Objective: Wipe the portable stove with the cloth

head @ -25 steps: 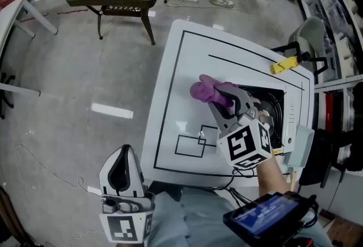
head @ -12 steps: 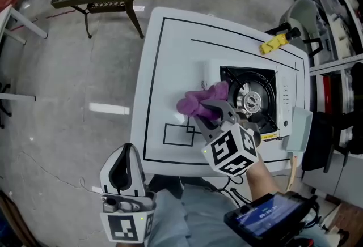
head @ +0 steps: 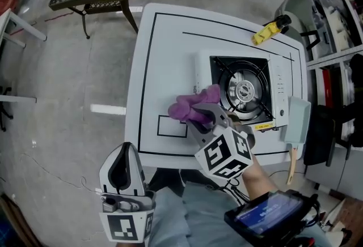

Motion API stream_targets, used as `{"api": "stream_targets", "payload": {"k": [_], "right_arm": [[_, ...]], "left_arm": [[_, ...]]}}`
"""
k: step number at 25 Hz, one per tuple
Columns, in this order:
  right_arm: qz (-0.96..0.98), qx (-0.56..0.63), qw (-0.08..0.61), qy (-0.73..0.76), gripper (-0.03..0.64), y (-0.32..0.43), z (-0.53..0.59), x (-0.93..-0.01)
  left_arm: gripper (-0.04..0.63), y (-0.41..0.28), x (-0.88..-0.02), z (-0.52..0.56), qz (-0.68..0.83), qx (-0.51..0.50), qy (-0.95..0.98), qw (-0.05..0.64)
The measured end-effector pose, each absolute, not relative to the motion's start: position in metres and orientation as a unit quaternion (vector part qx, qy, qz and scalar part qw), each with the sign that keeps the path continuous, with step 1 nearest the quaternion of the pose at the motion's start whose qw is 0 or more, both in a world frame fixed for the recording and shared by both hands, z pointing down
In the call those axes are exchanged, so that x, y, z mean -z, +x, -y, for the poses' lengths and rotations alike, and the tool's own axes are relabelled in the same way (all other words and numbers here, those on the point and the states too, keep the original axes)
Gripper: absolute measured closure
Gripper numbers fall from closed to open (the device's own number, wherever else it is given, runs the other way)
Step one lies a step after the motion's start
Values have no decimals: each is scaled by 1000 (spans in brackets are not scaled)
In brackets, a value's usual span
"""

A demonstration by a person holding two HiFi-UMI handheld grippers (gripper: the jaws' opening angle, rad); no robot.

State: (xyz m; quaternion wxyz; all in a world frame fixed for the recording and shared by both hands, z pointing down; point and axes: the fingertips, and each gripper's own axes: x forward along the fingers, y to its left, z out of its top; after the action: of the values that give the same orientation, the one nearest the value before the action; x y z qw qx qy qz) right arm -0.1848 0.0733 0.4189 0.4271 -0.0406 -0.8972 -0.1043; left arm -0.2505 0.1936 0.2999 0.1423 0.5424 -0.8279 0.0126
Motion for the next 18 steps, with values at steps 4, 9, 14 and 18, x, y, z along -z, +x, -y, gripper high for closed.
{"api": "stream_targets", "payload": {"k": [4, 9, 14, 18], "right_arm": [[899, 109, 421, -53, 512, -177, -86, -413], [901, 105, 416, -61, 512, -166, -99, -406], [900, 92, 420, -75, 512, -150, -118, -409], [900, 86, 421, -78, 512, -133, -127, -412]], "left_arm": [[577, -236, -294, -194, 827, -12, 545, 135], [577, -226, -279, -193, 828, -14, 550, 109], [577, -214, -273, -196, 828, -8, 552, 99], [577, -203, -271, -200, 826, -12, 555, 96]]}}
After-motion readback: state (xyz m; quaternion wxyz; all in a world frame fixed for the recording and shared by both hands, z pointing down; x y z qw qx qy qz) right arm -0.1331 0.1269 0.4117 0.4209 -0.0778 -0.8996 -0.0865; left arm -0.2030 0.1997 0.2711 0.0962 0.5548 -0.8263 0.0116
